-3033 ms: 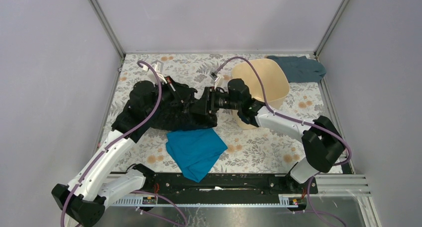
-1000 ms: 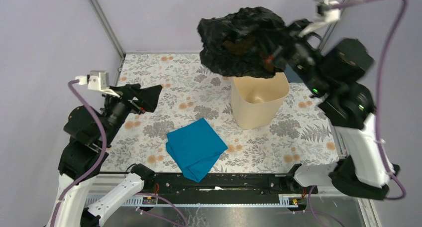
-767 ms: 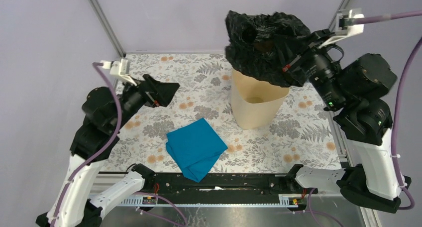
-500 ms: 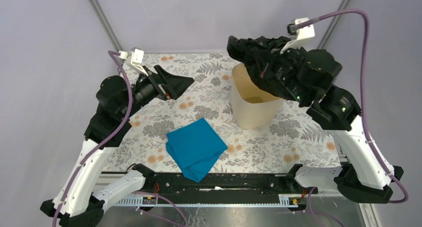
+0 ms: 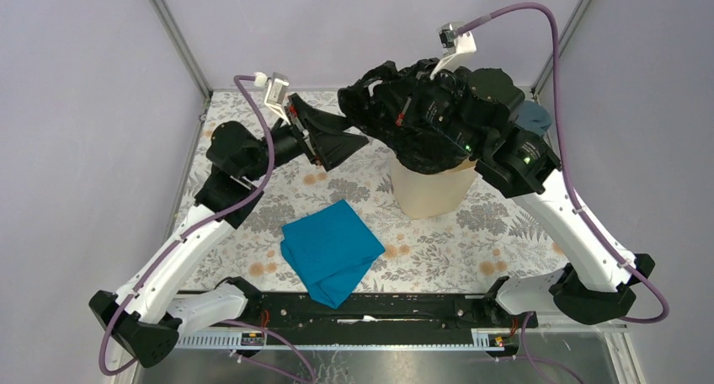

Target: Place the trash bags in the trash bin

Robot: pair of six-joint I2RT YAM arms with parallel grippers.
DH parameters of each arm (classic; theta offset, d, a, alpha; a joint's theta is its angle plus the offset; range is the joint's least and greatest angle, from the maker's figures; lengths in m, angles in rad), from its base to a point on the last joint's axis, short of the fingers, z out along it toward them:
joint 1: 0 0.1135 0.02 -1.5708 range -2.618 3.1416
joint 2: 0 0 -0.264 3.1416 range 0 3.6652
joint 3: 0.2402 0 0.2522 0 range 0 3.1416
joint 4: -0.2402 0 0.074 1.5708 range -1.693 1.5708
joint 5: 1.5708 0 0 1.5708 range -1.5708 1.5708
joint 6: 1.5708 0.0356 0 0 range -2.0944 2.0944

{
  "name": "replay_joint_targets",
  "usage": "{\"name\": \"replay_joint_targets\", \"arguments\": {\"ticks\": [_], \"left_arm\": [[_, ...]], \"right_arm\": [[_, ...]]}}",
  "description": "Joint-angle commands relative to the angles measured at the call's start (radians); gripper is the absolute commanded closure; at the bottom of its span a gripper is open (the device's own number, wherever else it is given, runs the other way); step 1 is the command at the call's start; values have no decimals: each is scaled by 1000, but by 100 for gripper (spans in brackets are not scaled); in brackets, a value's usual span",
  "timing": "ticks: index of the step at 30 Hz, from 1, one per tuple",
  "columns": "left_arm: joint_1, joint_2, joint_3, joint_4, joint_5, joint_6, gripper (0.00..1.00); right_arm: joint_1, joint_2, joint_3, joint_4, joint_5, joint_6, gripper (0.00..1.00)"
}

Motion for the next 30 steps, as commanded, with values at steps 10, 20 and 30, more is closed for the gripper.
{"name": "replay_joint_targets", "arguments": {"ticks": [10, 20, 30], "left_arm": [[-129, 87, 69, 285, 32, 280, 1], [-174, 245, 120, 502, 103, 115, 1], [-174, 328, 98, 716, 116, -111, 20]], "right_arm": [[-1, -51, -54, 98, 163, 270, 100], [-1, -64, -105, 161, 125, 349, 100], [-1, -76, -148, 191, 129, 361, 100]]}}
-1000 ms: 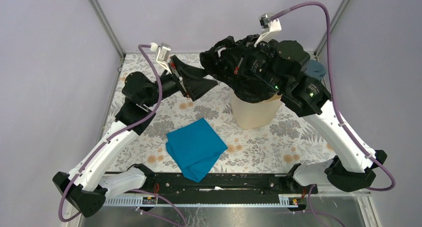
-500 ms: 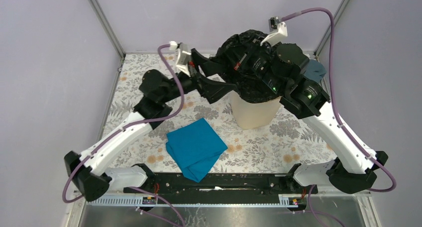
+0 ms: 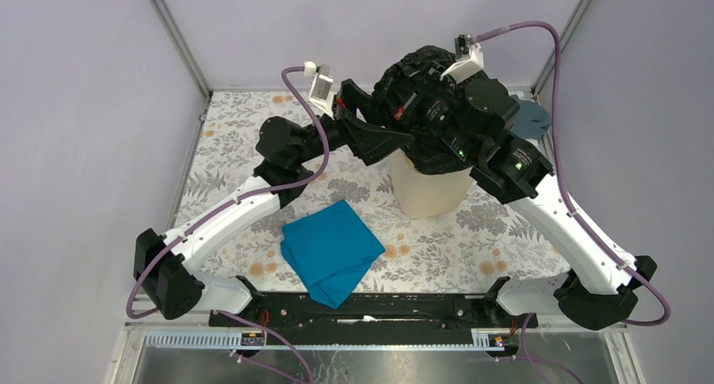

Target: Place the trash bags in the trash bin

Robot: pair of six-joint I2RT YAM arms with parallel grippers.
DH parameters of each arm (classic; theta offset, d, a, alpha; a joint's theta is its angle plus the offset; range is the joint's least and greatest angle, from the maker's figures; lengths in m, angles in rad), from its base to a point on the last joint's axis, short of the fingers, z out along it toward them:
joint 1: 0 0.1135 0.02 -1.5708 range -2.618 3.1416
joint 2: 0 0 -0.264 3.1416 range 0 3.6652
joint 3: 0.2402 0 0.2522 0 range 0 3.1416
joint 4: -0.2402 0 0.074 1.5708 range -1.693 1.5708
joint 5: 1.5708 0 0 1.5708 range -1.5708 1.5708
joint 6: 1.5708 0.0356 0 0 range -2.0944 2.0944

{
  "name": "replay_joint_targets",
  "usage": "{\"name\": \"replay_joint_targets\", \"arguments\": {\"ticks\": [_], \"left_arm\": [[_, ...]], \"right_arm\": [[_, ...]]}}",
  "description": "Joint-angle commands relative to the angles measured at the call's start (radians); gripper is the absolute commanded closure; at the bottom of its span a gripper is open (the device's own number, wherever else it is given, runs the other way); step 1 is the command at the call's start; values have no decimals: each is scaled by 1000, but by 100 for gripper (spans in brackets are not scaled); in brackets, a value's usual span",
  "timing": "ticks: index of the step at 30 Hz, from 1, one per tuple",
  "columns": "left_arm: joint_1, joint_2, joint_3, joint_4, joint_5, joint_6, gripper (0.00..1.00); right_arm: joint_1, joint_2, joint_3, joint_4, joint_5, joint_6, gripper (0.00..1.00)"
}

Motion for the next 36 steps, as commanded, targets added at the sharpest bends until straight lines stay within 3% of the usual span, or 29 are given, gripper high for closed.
{"name": "replay_joint_targets", "arguments": {"ticks": [1, 4, 7, 9, 13, 17, 20, 22, 26, 33, 36], "left_arm": [[-5, 34, 40, 151, 10, -111, 28], [-3, 52, 69, 92, 9, -92, 45], [-4, 52, 69, 58, 5, -72, 56], [-5, 48, 62, 54, 6, -63, 63], [-4, 31, 61, -12, -36, -19, 82], [-4, 16, 57, -90, -100, 16, 96], [-4, 5, 45, -140, -155, 32, 100], [-3, -6, 29, -151, -187, 42, 100], [-4, -25, 25, -195, -213, 86, 100], [-4, -39, 17, -282, -223, 164, 100], [-4, -46, -2, -290, -232, 170, 100]], "right_arm": [[-1, -32, -13, 63, 3, 18, 100], [-1, -32, -13, 63, 5, 17, 100], [0, -36, -12, 64, 8, 13, 100], [0, -39, -13, 62, 13, 2, 94], [-1, -48, -16, 57, 8, -28, 74], [-1, -88, -46, 47, -16, -143, 44], [-1, -138, -82, 14, -7, -251, 13], [-1, -176, -105, -24, 4, -316, 2], [-1, -248, -127, -132, 102, -447, 0], [-5, -246, -125, -112, 505, -683, 0], [-72, -138, -40, -126, 465, -675, 0]]}}
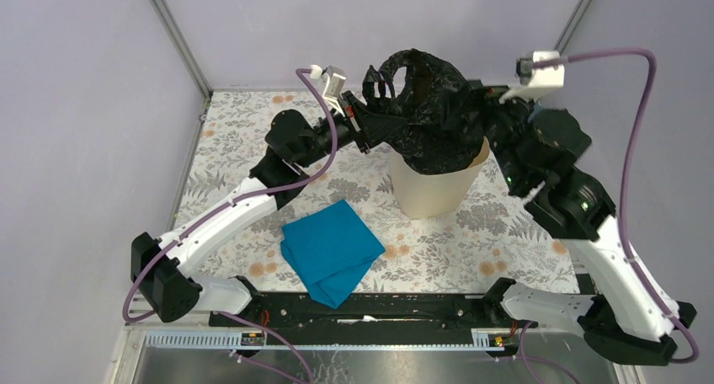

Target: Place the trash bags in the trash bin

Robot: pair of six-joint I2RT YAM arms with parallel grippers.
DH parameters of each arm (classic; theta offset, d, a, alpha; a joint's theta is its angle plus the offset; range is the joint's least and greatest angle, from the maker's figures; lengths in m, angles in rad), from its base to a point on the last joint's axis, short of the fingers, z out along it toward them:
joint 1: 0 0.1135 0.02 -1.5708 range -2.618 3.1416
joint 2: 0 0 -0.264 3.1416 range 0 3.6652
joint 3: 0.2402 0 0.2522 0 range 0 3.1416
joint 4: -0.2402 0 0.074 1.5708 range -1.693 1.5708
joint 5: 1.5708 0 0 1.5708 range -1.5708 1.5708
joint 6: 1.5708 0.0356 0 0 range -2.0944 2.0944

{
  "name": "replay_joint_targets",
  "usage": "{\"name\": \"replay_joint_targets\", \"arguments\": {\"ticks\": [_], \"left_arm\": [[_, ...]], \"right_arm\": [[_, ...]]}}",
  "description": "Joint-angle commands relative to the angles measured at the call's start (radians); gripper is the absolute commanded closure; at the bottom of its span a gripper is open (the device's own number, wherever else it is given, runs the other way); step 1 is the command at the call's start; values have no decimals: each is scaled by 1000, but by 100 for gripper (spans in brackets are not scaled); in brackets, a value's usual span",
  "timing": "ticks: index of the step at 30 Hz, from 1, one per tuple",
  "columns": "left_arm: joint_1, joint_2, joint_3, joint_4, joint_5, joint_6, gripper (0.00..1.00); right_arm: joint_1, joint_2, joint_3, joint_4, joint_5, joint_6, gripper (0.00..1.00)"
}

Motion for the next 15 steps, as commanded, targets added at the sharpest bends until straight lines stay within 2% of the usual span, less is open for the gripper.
{"name": "replay_joint_targets", "arguments": {"ticks": [1, 4, 8, 12, 14, 15], "left_arm": [[-1, -38, -25, -11, -26, 45, 100], [0, -42, -40, -6, -27, 42, 100], [1, -21, -37, 7, -13, 34, 100], [1, 4, -28, 35, 21, 15, 100], [0, 9, -27, 52, 33, 9, 100], [0, 13, -26, 60, 36, 8, 100]], "right_arm": [[-113, 169, 114, -8, 29, -66, 0], [-291, 269, 182, -32, -246, 56, 0], [-441, 341, 177, 30, -598, 181, 0], [-552, 338, 51, 133, -793, 288, 2], [-597, 311, -32, 170, -868, 341, 8], [-609, 292, -66, 169, -901, 373, 15]]}}
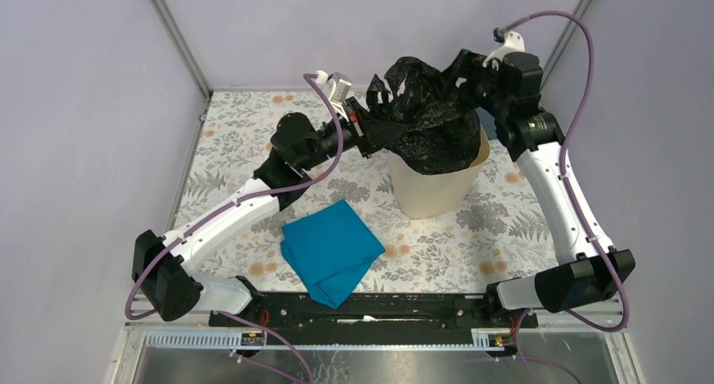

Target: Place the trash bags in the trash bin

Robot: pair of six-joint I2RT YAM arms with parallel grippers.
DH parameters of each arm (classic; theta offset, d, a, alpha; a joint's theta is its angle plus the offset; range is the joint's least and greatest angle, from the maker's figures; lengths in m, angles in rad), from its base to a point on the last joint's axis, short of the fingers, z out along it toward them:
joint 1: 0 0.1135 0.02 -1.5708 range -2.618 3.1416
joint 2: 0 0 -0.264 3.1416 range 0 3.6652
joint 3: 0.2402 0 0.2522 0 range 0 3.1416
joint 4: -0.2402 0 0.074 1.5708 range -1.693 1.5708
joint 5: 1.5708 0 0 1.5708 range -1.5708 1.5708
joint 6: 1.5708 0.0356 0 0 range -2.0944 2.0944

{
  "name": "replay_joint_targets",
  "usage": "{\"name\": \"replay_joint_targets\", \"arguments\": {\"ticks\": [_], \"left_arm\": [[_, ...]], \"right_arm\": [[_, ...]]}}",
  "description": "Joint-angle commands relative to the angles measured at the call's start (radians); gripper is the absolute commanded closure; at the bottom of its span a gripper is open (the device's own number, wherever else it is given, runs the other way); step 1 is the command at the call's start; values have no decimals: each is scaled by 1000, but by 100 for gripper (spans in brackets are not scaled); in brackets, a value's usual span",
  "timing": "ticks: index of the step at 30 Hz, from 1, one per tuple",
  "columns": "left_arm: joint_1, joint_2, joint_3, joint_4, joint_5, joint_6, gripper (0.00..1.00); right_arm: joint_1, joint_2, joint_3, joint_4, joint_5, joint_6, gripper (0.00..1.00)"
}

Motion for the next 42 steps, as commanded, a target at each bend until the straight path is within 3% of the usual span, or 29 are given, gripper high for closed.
{"name": "replay_joint_targets", "arguments": {"ticks": [1, 3, 6, 10, 20, 24, 30, 34, 36, 39, 42], "left_arm": [[1, 17, 22, 83, 36, -11, 100], [1, 33, 42, 83, 44, -6, 100], [0, 70, 85, 80, 62, 1, 100], [0, 139, 150, 79, 50, -29, 100], [1, 272, 256, 64, -23, -108, 100], [1, 276, 247, 53, -16, -92, 100], [2, 266, 252, -20, 3, 2, 100], [1, 266, 245, -19, 20, 20, 100], [1, 265, 238, -2, 40, 26, 100], [1, 272, 227, 53, 80, 15, 100], [1, 291, 235, 103, 109, -9, 100]], "right_arm": [[-65, -101, -129, 112, -284, 169, 23], [-64, -167, -235, 140, -366, 218, 37], [-65, -230, -329, 128, -420, 251, 39], [-64, -248, -395, 83, -362, 230, 39], [-56, -81, -314, -27, -332, 135, 48], [-55, -139, -236, -149, -280, 79, 41], [-55, -249, -33, -432, -77, -28, 12], [-55, -310, 28, -542, 49, -75, 9], [-55, -349, 6, -524, 12, -88, 10], [-55, -398, -110, -371, -180, -37, 19], [-55, -385, -252, -178, -347, 85, 35]]}}
